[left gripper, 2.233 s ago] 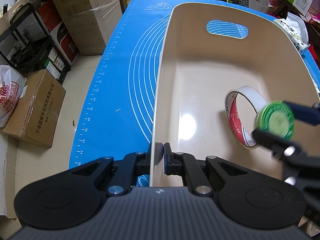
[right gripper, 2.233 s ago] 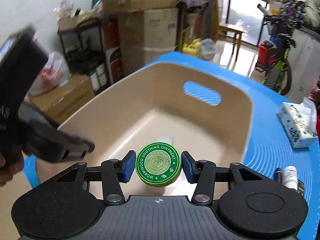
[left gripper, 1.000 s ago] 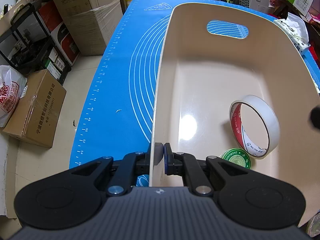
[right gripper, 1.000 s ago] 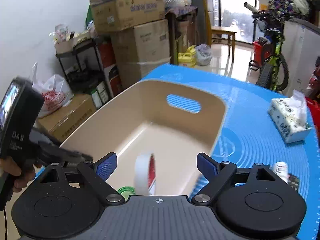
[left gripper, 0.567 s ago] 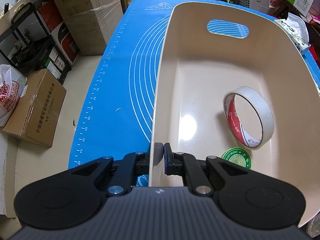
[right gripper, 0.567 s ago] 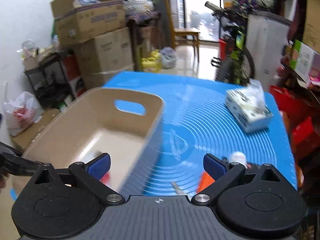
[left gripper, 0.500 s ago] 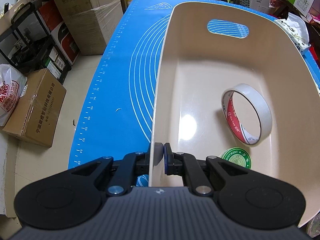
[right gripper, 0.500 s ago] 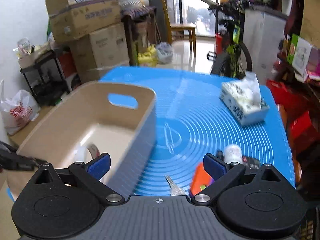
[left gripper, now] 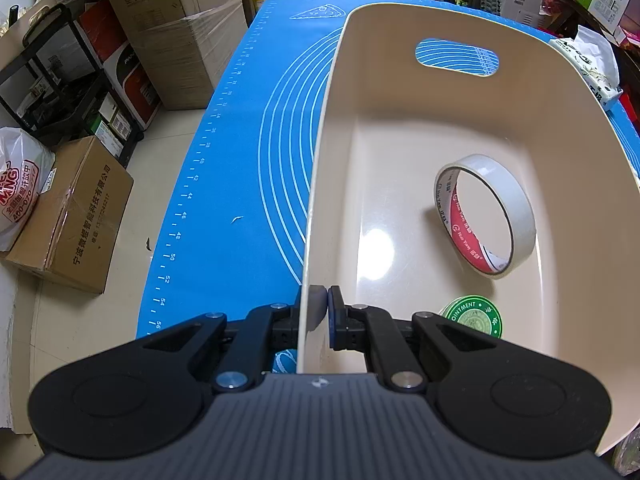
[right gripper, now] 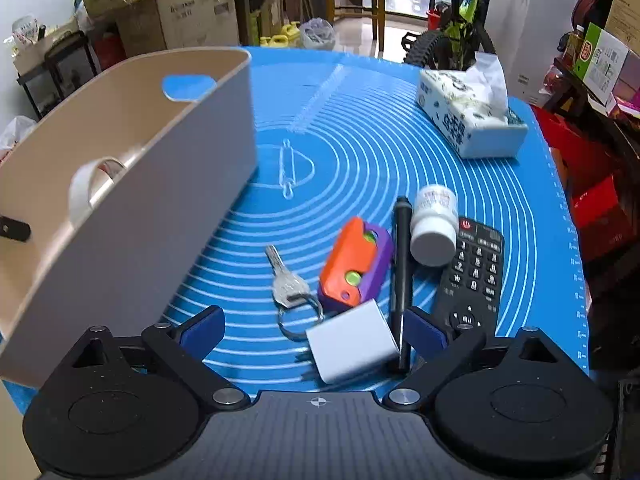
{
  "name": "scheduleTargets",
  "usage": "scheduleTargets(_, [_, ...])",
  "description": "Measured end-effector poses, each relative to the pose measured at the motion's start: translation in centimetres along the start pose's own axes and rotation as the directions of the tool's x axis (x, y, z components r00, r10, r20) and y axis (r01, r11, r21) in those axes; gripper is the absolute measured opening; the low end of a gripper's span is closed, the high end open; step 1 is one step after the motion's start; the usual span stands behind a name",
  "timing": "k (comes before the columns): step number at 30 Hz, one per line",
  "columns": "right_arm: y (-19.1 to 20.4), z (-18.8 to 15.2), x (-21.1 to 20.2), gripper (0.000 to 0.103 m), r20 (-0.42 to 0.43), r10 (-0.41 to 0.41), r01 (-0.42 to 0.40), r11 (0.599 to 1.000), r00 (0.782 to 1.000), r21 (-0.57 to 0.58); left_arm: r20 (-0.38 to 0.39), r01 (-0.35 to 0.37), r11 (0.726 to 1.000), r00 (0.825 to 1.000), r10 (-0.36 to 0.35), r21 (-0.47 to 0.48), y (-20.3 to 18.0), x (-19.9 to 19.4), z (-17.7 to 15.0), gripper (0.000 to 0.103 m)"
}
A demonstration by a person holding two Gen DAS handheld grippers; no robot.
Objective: Organize rigid objects
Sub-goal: 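Grasp the white charger plug with the right gripper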
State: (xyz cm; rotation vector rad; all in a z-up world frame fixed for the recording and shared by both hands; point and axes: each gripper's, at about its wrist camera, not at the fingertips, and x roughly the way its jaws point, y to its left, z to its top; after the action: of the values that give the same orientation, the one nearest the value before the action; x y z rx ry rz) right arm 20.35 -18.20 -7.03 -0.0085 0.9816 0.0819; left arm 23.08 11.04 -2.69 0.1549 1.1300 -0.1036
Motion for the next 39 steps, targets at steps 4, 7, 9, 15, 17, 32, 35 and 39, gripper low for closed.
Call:
scheduleTargets(4, [-0.6, -0.6, 0.8, 0.092, -0.024, -0.006, 0.006, 1.000, 1.000, 0.008, 0.000, 0.001, 1.000, 1.000, -0.001, 0.003, 0.1, 0.0, 0.0, 0.010])
scheduleTargets(7, [-0.9, -1.0, 1.1, 0.090, -0.014, -0.009, 0.009, 1.000, 1.000, -0.024, 0.000, 0.004, 1.000, 1.000, -0.004, 0.003, 0.1, 0.1, 0.0, 0.010])
scheduleTargets(9, [-1.1, -1.0, 1.2, 0.089, -0.008, -0.003, 0.003, 0.999, 1.000, -0.054, -0.001, 0.002, 1.000, 1.000, -0.002, 0.008, 0.0, 0.1, 0.1, 0.010])
scheduleTargets(15, [-1.1, -1.3, 1.6, 0.079, -0.004, -0.009, 0.008, 0.992, 1.000, -0.125, 0.000, 0.000, 1.000, 1.000, 0.000, 0.012, 0.0, 0.2, 0.1, 0.010])
scheduleTargets(17, [-0.9, -1.3, 1.8, 0.074, 0.002, -0.028, 0.028, 0.988, 1.000, -0.152, 0.001, 0.000, 1.000, 1.000, 0.000, 0.013, 0.0, 0.2, 0.1, 0.010])
scheduleTargets(32, [-0.8, -0.8, 1.3, 0.055, 0.033, -0.137, 0.141, 0.974, 0.990, -0.176, -0.001, 0.000, 1.000, 1.000, 0.000, 0.009, -0.2, 0.2, 0.1, 0.010])
scheduleTargets(35, [-0.9, -0.4, 0.5, 0.055, 0.061, -0.140, 0.148, 0.977, 0.988, -0.154, -0.001, -0.001, 1.000, 1.000, 0.001, 0.011, -0.2, 0.2, 0.1, 0.010])
scheduleTargets(39, [-0.4, 0.5, -0.9, 0.055, 0.119, -0.120, 0.136, 0.981, 0.986, -0.139, -0.001, -0.001, 1.000, 1.000, 0.001, 0.011, -0.2, 0.2, 0.1, 0.010])
